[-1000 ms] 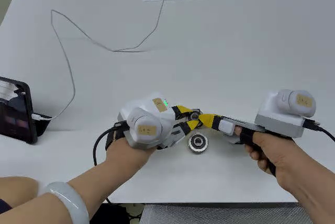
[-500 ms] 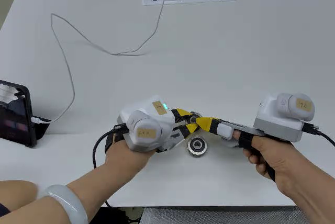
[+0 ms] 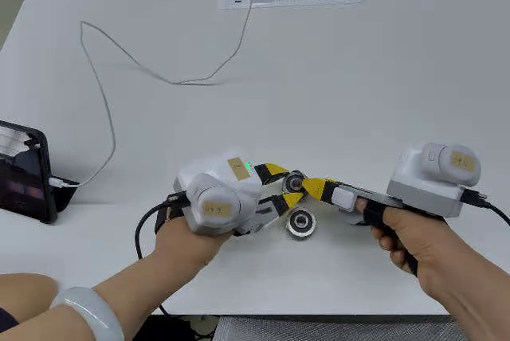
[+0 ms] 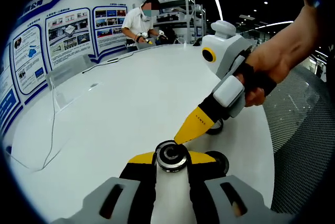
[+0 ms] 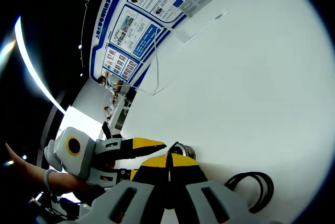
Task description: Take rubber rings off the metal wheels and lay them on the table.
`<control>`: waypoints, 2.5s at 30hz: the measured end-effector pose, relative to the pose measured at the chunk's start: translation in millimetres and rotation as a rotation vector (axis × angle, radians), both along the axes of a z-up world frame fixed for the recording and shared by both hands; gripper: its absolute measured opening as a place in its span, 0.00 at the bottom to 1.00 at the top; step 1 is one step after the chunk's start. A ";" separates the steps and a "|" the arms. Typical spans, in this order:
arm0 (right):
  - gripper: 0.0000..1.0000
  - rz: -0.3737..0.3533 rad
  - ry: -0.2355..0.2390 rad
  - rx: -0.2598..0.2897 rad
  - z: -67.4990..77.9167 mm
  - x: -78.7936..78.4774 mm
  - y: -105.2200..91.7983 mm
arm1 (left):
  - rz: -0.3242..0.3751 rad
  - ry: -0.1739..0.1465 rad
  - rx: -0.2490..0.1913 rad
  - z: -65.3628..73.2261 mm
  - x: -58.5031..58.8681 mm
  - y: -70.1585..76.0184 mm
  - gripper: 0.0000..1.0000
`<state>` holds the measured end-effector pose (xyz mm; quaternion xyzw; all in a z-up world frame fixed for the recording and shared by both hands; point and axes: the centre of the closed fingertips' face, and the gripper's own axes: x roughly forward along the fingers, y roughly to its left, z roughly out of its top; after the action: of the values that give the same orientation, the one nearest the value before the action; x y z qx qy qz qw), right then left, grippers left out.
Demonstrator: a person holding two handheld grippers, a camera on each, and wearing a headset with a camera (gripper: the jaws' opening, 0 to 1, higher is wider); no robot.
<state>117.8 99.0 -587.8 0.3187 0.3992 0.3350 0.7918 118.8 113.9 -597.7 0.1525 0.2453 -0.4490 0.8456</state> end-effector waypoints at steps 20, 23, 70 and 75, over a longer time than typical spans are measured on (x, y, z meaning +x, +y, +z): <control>0.02 0.001 -0.014 0.033 11.4 -1.1 3.2 | 0.038 0.027 -0.005 -5.3 -5.4 14.0 0.42; 0.02 -0.002 -0.017 0.042 14.9 -2.3 2.9 | 0.043 0.029 -0.007 -5.4 -6.4 16.3 0.43; 0.02 -0.180 0.064 -0.003 -0.2 -32.9 -87.6 | 0.068 0.064 -0.059 -3.4 -30.9 32.1 0.66; 0.02 -0.181 0.066 -0.030 -5.5 -34.6 -93.3 | 0.071 0.068 -0.064 -3.1 -31.5 32.8 0.66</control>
<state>83.3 5.7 -593.3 0.3523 0.3999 0.2454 0.8098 87.4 146.7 -600.8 0.1013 0.2647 -0.4310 0.8567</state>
